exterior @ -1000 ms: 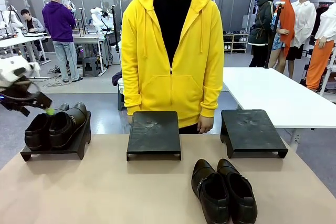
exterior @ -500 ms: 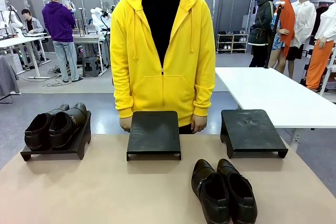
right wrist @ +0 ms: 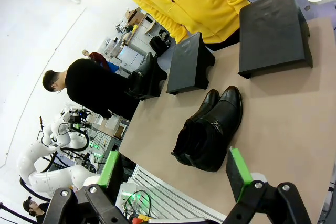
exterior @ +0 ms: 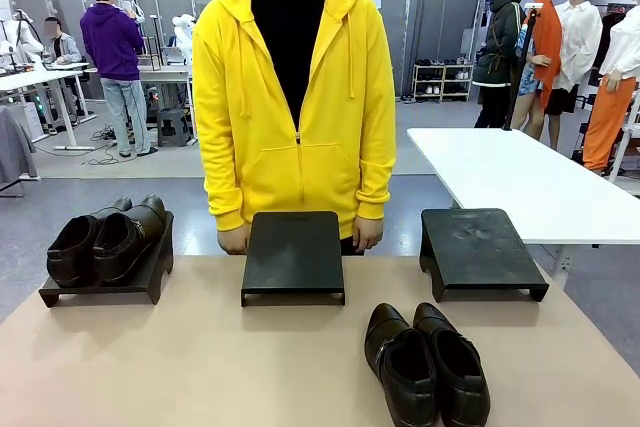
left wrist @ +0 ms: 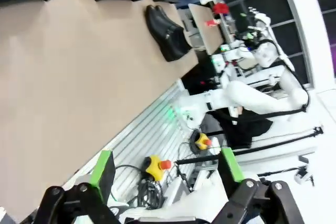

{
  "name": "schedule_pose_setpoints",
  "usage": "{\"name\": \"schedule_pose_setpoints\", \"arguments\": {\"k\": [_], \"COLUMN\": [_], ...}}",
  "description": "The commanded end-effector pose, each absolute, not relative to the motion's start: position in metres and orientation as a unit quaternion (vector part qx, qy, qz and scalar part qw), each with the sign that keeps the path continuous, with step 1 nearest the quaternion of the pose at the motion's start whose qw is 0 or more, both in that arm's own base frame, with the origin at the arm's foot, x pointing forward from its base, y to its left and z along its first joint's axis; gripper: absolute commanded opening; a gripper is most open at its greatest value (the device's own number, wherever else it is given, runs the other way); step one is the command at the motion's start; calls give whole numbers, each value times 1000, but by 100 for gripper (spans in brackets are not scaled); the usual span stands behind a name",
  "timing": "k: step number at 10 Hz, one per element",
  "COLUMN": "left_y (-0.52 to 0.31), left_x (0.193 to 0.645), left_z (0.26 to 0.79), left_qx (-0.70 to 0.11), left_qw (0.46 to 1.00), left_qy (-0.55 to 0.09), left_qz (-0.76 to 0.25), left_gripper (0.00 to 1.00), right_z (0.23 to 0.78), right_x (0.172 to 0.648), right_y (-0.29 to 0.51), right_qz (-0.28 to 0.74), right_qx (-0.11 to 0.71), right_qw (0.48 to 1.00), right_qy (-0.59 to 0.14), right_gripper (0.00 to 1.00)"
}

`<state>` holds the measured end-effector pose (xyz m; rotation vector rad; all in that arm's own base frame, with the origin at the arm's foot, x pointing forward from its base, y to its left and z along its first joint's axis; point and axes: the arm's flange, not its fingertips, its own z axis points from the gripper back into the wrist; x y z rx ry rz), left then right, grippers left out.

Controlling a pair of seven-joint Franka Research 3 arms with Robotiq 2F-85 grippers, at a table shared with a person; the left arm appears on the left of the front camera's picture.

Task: Place the shoes on the stand as instructed by the person.
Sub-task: Pick up another pair of Shoes and place it on the Shoes Stand indicated by the person.

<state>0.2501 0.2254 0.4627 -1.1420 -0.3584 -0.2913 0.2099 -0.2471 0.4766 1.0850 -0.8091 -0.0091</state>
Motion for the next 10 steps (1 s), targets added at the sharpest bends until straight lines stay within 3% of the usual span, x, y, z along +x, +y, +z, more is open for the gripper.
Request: {"name": "schedule_pose_setpoints", "arguments": {"k": [1,4,10], "left_y": [251,258,247], "left_x": [262,266,252], "left_z": [442,435,422], "left_qx": [-574,-598,-584], "left_qw": [788,764,781], "left_qy": [-177,-195,-181], "left_qz": [-136,-143,-130], "left_gripper": [100,100,100], "right_z": [478,478,478], "right_x": [209,209,209], "right_y": [-248,-248,-248], "right_qz": [1,1,1], "right_qx": [502,502,502], "right_qw": [776,776,776], "right_qy": [-381,-381,-381], "right_gripper": [100,100,100]}}
